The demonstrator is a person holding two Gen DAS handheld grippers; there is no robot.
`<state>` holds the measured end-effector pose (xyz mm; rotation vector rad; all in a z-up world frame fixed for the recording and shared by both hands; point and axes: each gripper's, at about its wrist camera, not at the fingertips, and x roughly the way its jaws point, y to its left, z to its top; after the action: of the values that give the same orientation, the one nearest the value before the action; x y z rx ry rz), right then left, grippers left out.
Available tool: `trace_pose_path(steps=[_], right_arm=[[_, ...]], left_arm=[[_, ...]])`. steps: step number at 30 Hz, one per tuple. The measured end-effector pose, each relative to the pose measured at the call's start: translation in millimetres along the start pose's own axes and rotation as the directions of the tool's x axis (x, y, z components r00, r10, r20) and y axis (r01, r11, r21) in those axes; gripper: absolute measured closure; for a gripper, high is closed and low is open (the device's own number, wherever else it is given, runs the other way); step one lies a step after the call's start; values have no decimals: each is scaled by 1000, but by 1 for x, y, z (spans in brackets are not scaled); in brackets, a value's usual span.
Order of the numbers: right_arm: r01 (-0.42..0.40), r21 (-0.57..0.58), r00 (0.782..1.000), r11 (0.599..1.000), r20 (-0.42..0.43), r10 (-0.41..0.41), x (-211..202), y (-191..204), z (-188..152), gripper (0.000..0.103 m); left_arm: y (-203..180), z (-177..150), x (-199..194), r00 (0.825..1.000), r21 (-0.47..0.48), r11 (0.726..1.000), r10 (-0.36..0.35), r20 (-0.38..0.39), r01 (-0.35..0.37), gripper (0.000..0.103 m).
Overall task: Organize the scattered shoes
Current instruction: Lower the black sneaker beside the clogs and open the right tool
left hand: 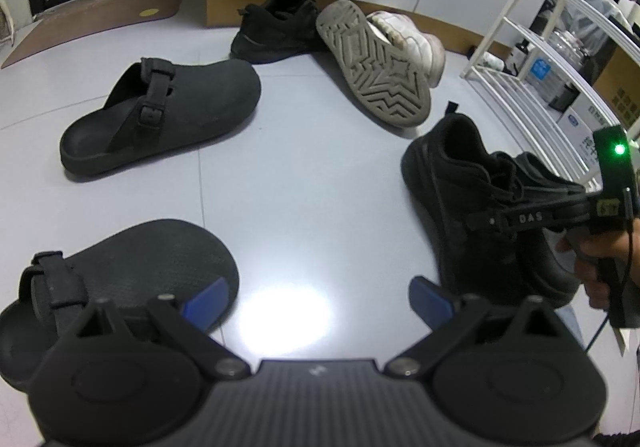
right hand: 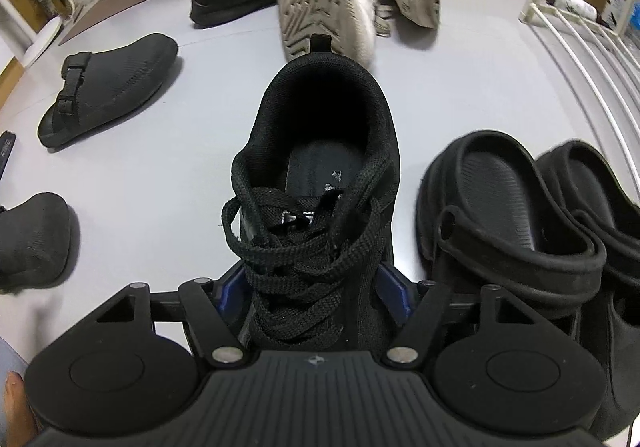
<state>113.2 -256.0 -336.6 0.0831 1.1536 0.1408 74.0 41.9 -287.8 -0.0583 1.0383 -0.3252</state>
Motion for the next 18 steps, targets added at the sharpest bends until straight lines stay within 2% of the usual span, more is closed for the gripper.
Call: trace_pose_path(steps=[5, 12, 18], right_arm=[[-20, 21, 1000, 1000, 6, 20, -3, -3, -3, 25], [17, -26, 1000, 1000, 24, -17, 0, 6, -2, 17], [36, -57, 999, 998, 6, -36, 13, 11, 2, 12]], left_arm=[[-1, 0, 1, 1000, 3, 1000, 4, 0, -4, 5], [4, 2, 1, 1000, -9, 1000, 27, 0, -27, 5], [8, -3, 3, 999, -14, 999, 42, -11, -42, 8]])
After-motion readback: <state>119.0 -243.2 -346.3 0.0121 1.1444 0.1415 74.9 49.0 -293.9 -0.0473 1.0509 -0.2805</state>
